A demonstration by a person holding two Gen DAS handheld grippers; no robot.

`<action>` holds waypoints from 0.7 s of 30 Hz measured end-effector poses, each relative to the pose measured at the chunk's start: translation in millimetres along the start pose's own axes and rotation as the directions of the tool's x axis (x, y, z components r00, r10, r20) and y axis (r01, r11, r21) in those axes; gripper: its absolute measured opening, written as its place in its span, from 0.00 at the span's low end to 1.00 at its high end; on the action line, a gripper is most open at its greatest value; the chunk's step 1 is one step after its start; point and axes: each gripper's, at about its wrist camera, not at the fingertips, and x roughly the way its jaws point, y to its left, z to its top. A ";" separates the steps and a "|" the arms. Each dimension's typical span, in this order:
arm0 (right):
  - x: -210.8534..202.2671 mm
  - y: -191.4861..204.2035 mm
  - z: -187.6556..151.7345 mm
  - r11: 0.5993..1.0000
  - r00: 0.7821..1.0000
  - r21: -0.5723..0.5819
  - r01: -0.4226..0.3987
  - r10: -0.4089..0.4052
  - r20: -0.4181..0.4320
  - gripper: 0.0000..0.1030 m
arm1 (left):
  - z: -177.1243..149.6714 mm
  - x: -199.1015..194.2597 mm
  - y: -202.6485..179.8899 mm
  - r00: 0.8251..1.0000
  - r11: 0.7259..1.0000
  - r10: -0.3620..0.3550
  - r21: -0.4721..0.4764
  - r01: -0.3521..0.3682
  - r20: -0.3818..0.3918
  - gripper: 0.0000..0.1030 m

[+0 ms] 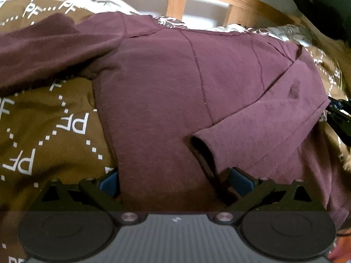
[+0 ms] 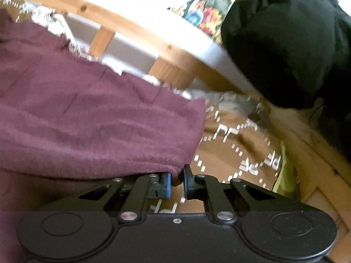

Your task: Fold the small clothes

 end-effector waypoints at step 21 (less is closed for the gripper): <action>-47.7 -13.6 4.6 0.962 0.992 0.242 -0.130 0.125 0.034 0.86 | 19.8 -43.9 11.1 0.989 0.993 0.098 -0.078 -0.089 0.114 0.99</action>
